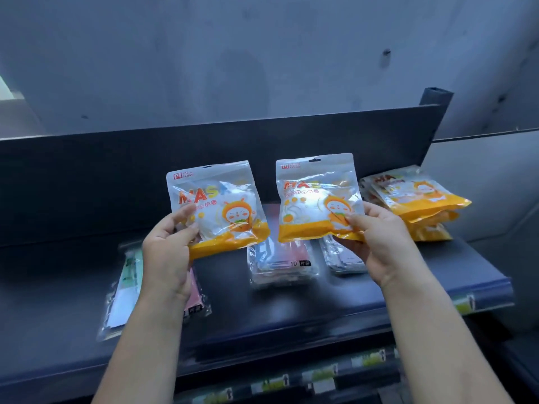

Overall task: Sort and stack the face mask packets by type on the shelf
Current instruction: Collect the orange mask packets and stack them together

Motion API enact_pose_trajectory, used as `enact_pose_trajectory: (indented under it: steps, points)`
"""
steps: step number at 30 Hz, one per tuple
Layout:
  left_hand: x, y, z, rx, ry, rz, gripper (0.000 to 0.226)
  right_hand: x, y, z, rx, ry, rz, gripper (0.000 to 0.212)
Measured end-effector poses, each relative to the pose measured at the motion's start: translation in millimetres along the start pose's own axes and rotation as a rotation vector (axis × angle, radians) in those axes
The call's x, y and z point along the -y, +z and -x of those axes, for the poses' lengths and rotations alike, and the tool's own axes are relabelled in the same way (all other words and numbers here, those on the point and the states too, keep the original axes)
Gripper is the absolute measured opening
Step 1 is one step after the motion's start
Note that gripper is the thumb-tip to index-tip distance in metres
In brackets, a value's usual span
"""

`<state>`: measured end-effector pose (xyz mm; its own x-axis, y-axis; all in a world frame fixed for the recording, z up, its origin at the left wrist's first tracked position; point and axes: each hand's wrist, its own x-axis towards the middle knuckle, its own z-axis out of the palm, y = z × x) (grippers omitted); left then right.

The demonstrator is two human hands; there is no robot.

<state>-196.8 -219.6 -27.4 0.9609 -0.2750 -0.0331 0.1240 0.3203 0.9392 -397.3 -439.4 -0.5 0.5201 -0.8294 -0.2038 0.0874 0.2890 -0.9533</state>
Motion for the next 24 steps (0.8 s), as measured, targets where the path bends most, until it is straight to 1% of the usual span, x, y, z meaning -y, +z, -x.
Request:
enact_pose_trajectory:
  steps: [6,9,11,14,16,17,19,22,24]
  points:
    - [16,46,14,0.032,-0.022,0.022,0.037,9,-42,-29,-0.011,-0.050,0.002,0.021]
    - [25,76,25,0.035,-0.029,0.024,0.038,20,-71,-54,-0.060,-0.096,0.019,0.021]
    - [33,99,33,0.025,-0.031,0.018,0.038,30,-94,-72,-0.100,-0.148,0.055,0.022]
    - [47,135,46,0.033,-0.035,0.043,0.038,48,-131,-94,-0.136,-0.228,0.117,0.018]
    - [58,159,56,0.039,-0.036,0.064,0.038,57,-153,-108,-0.141,-0.249,0.182,0.014]
    - [64,170,61,0.034,-0.037,0.078,0.038,60,-162,-114,-0.144,-0.249,0.209,0.015]
    - [75,191,68,0.017,-0.042,0.092,0.038,64,-177,-129,-0.197,-0.279,0.272,0.024]
    - [89,212,73,-0.015,-0.056,0.106,0.039,71,-194,-146,-0.305,-0.397,0.501,0.041]
    - [94,223,75,-0.022,-0.053,0.119,0.039,69,-204,-158,-0.345,-0.423,0.580,0.048]
